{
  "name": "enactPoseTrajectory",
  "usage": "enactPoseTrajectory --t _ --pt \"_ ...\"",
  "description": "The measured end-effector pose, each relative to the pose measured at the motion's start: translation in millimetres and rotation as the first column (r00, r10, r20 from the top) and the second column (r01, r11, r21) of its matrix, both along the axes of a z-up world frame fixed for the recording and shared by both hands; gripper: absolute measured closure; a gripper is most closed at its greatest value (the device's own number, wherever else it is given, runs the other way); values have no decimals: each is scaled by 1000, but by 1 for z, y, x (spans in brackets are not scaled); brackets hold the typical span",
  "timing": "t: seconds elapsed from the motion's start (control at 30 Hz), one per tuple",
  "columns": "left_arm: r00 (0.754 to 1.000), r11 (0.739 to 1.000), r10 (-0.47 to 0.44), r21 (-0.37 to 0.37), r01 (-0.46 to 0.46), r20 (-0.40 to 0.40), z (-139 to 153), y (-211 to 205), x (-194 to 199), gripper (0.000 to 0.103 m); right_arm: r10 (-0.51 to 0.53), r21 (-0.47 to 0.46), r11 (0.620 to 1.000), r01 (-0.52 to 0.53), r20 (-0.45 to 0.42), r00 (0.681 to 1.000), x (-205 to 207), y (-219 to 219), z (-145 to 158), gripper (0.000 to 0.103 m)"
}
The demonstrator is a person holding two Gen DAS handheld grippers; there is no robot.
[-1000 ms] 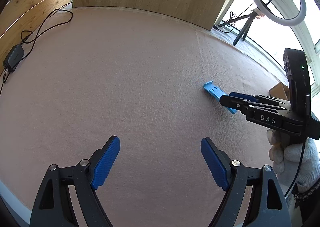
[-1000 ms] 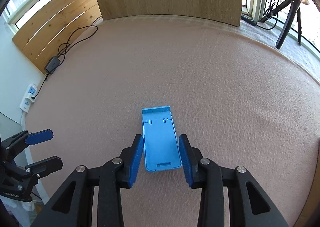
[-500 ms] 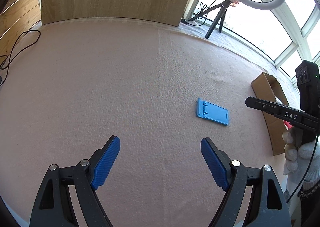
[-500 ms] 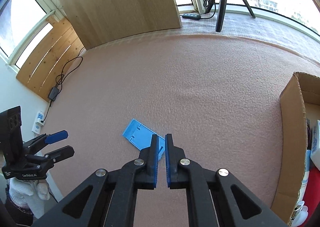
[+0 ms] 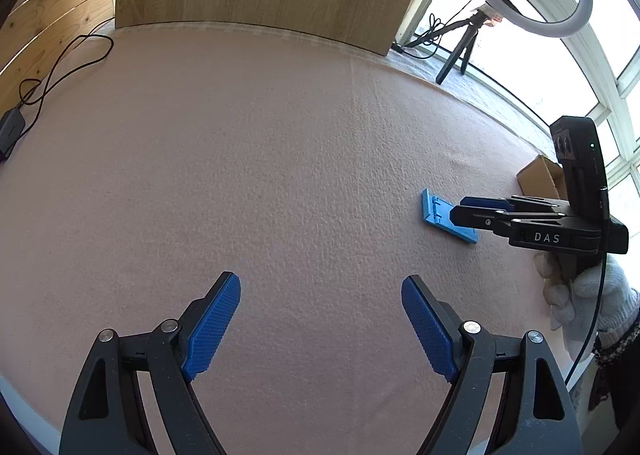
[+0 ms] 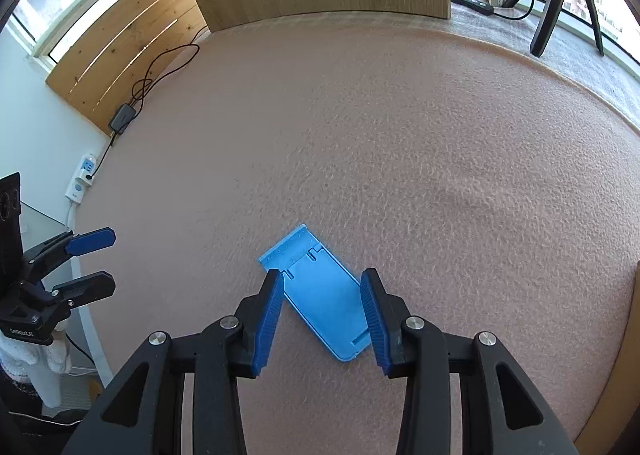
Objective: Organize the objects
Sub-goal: 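Close the right tool on the blue phone stand and lift it, then carry the phone stand over the box and release it with the right tool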
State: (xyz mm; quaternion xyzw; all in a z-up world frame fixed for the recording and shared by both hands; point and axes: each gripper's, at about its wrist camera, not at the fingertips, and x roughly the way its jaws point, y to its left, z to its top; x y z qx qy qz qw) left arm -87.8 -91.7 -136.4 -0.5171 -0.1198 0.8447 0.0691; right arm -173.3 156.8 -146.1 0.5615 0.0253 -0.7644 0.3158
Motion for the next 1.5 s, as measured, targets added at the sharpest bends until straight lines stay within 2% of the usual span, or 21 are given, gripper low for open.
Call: enactPoseTrajectory --t 0.1,0.2,0.23,0.33,0.43,0.63,0.77,0.83,0.93,1.23,1.5 --pt "1000 1000 26 5 -26 4 -2 -12 6 18 17 -6 1000 -17 34 999 -1 -3 0 66" --pt "999 999 40 11 -40 9 -5 -18 9 18 41 62 997 -41 -3 999 3 -9 2 65" --pt "999 999 41 11 -41 9 -5 -20 10 18 41 74 996 -40 -7 999 2 -9 1 62" --pt "999 999 40 14 -41 7 -5 -19 9 18 37 51 998 -39 31 999 1 -8 -4 61" --pt "999 999 36 14 -36 4 -4 -16 8 18 76 39 996 -78 49 996 9 -15 -3 61" --pt "1000 1000 29 -7 -29 13 -7 -11 4 17 94 168 982 -87 -32 995 22 -35 -3 61" --pt "1000 999 22 -25 -21 18 -8 -4 3 17 127 283 955 -94 -103 987 30 -52 -6 61" --pt "1000 999 21 -26 -20 19 -9 -2 3 17 140 310 946 -96 -124 982 33 -57 -7 62" --pt "1000 1000 20 -23 -20 16 -8 0 2 17 111 289 955 -71 -122 986 34 -54 -6 67" --pt "1000 1000 11 -20 -11 7 -6 6 -2 17 -37 168 984 55 -112 993 46 -25 2 69" --pt "999 999 -42 -24 42 -1 -1 32 -13 17 -186 88 975 204 -180 966 51 32 41 69"
